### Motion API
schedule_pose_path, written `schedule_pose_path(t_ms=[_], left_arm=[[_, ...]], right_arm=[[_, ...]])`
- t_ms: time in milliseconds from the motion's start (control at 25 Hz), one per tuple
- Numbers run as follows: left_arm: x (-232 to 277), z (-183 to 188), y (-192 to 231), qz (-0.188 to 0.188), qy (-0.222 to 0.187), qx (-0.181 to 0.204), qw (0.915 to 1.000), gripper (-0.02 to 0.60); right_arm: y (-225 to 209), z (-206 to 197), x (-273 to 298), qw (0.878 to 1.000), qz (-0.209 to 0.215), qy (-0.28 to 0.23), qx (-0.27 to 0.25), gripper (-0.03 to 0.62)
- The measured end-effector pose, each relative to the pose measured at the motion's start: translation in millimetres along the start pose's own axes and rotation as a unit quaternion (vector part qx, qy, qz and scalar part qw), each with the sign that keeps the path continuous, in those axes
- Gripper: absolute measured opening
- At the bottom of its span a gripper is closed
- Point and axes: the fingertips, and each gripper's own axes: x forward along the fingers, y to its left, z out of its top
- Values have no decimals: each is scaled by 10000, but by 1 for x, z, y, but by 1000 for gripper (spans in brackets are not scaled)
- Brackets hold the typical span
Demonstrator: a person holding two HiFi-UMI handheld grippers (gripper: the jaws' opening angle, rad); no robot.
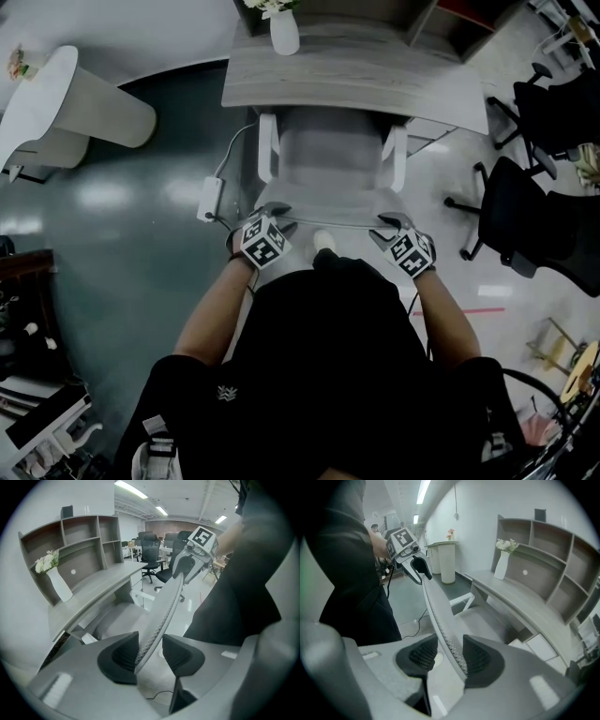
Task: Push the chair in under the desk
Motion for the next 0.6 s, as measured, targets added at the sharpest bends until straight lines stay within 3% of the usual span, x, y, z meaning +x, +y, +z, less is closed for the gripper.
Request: schedule_pose_path(t_ms=[400,600], left_arm=[[1,2,6,-15,-126,96,9999,166],[-3,-3,10,92,-103,-46,9999,167]], right_arm=[[-6,2,2,9999,-73,-82,45,175],[-2,6,6,9999,-75,-21,-76,172]])
